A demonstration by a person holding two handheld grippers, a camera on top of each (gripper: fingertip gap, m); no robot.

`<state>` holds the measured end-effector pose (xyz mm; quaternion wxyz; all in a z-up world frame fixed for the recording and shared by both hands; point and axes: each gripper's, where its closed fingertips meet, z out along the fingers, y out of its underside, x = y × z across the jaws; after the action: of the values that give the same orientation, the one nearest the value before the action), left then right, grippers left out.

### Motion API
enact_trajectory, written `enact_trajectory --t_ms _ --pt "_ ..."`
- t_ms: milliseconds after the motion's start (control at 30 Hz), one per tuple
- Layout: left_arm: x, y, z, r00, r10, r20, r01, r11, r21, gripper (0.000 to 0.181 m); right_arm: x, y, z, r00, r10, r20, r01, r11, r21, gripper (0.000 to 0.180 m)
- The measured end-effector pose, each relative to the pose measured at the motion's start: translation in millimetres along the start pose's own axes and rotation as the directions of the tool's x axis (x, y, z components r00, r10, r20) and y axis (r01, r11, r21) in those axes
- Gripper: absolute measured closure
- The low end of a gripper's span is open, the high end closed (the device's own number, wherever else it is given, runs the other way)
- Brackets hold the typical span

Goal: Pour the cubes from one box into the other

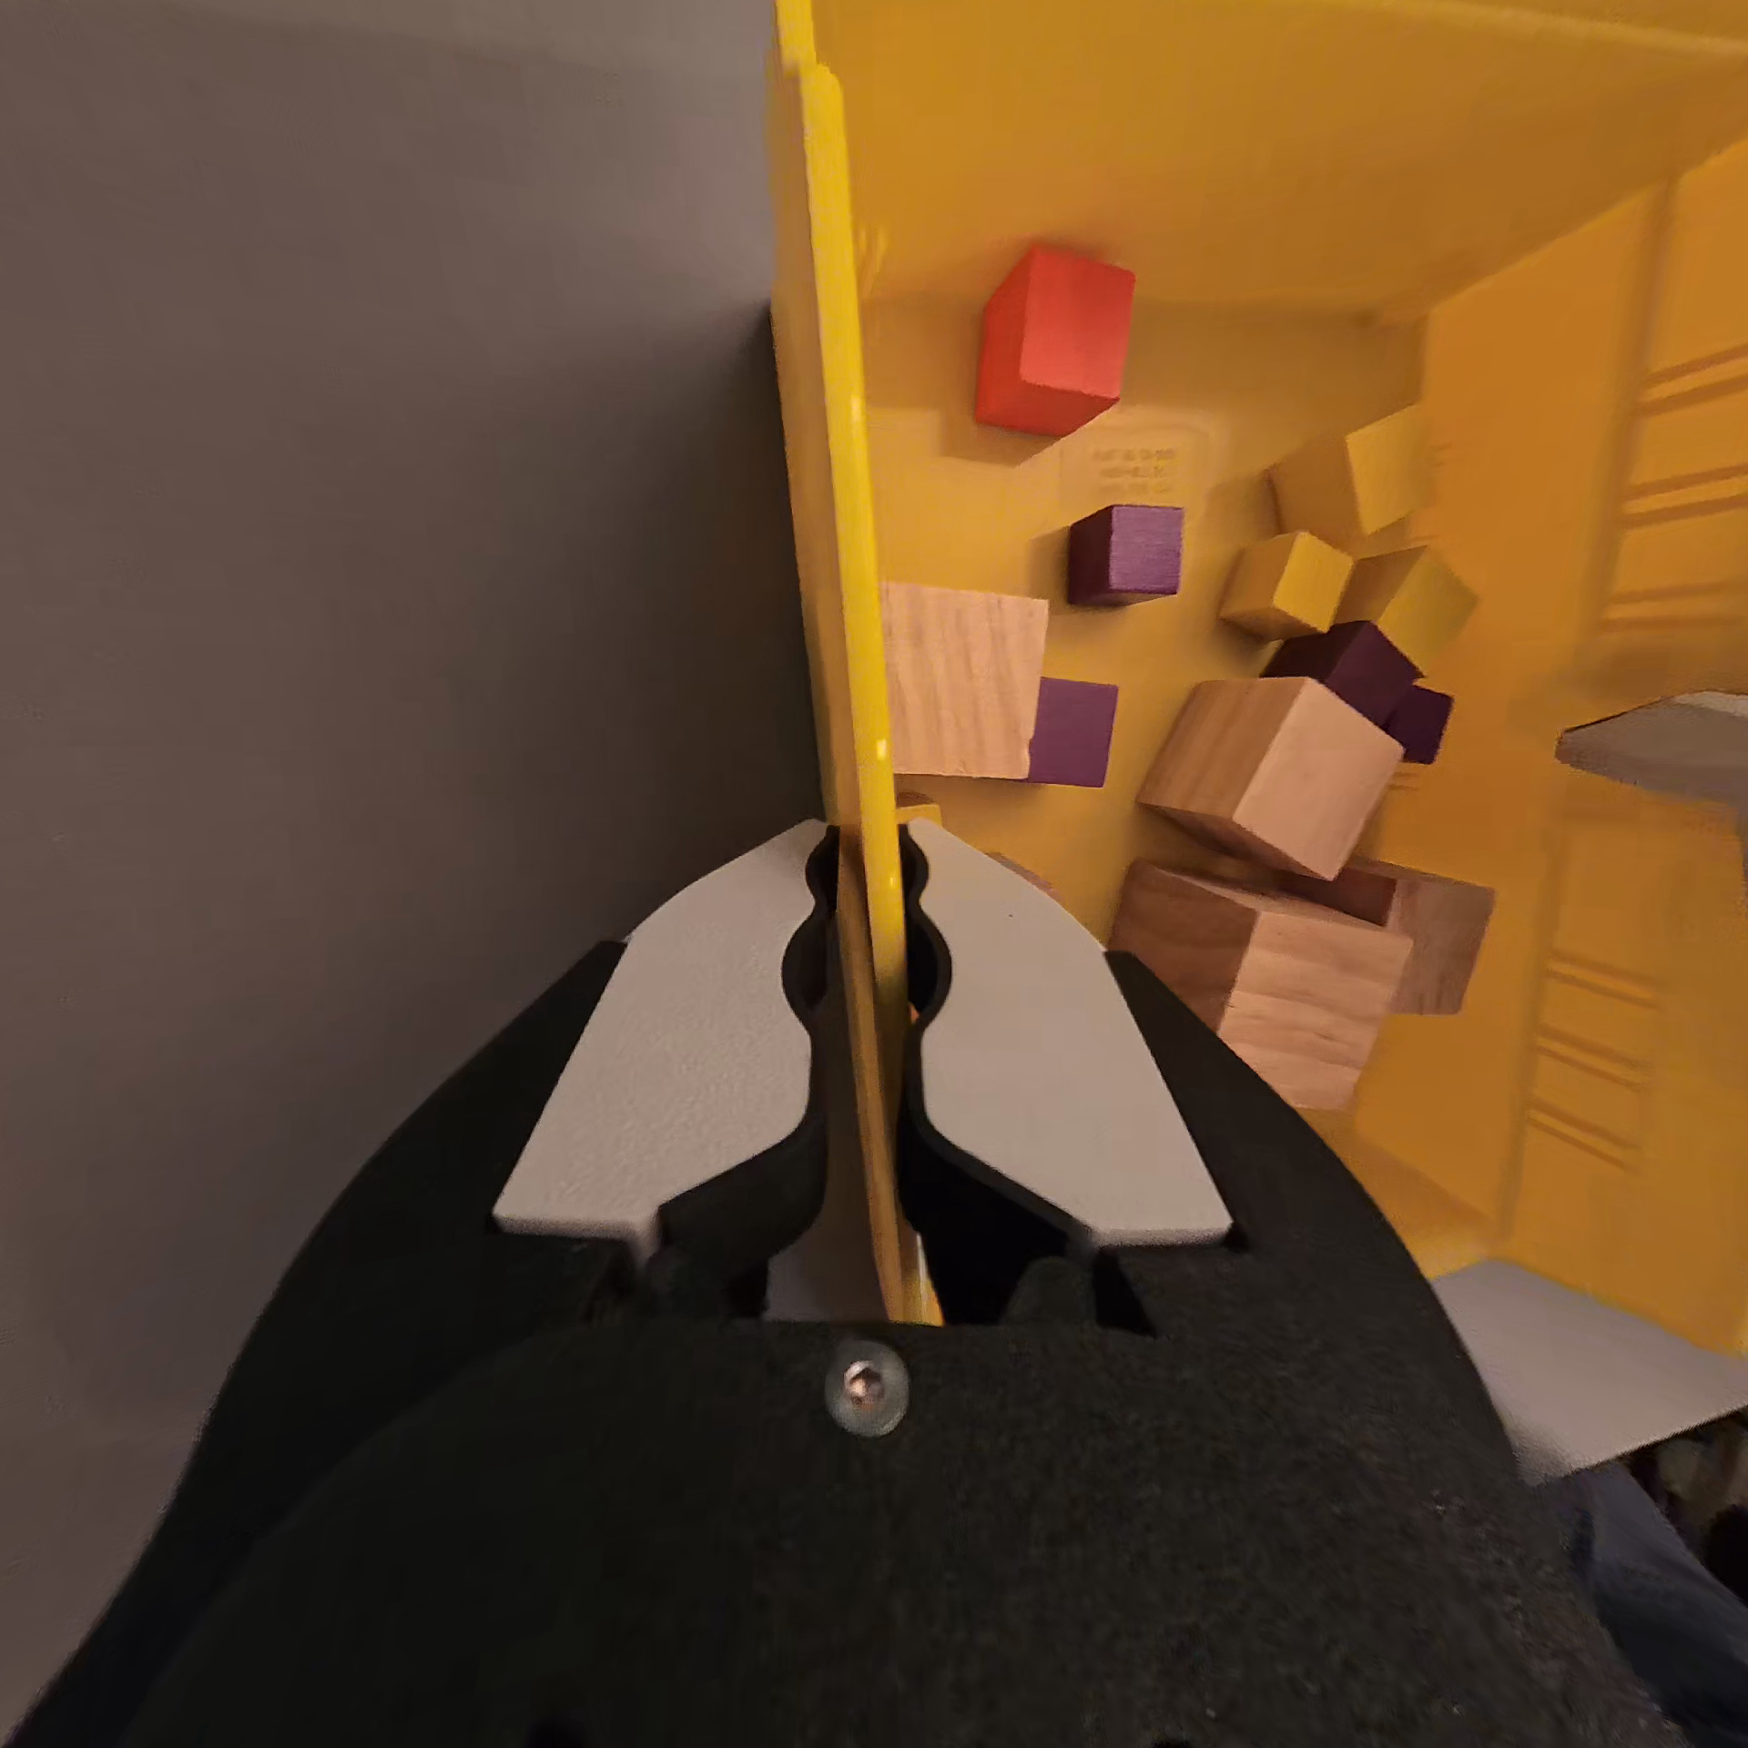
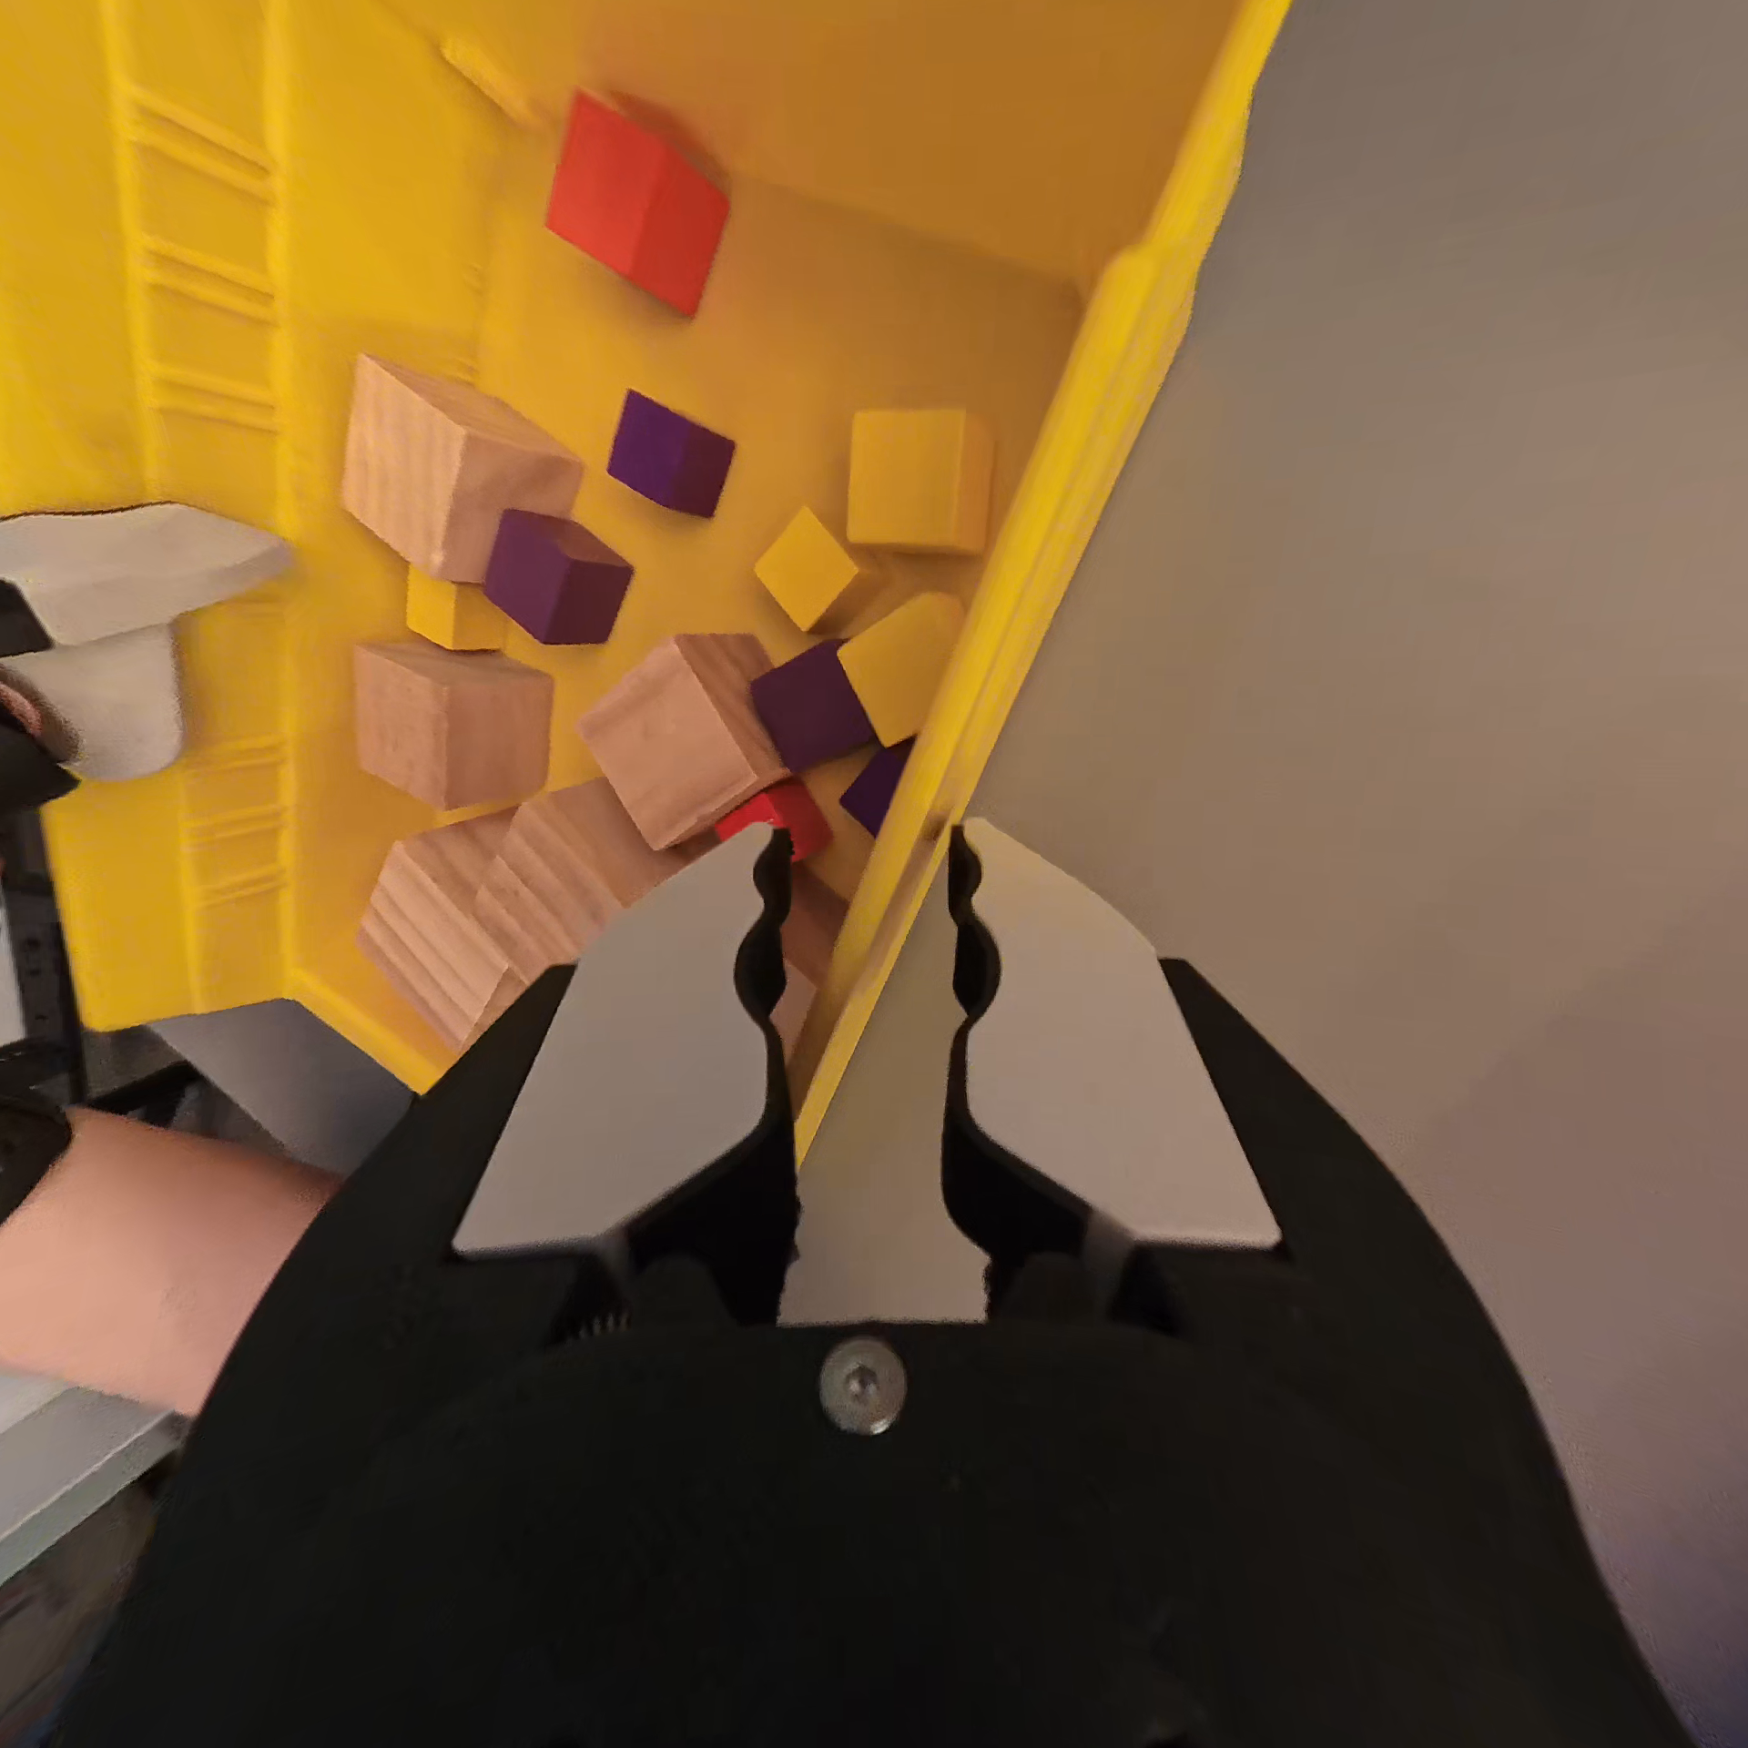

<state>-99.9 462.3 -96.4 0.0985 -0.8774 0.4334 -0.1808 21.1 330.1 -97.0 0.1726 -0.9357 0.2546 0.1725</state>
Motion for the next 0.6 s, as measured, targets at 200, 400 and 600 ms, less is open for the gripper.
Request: enact_trajectory --t_ms 200,400,600 --pt "-2 3 8 1.000 0.015 0.021 -0.014 0.999 -0.046 0.173 1 11 16 0.997 0.072 -0.030 -0.074 0.995 -0.061 0.154" --pt "-3 4 7 0.994 0.056 0.091 -0.049 0.996 -0.071 0.176 3 13 15 0.997 0.034 -0.064 -0.040 0.995 -0.094 0.159" --pt "20 5 13 0.994 0.063 0.094 -0.053 0.992 -0.111 0.176 28 15 5 0.984 -0.017 -0.180 -0.013 0.987 -0.163 0.167"
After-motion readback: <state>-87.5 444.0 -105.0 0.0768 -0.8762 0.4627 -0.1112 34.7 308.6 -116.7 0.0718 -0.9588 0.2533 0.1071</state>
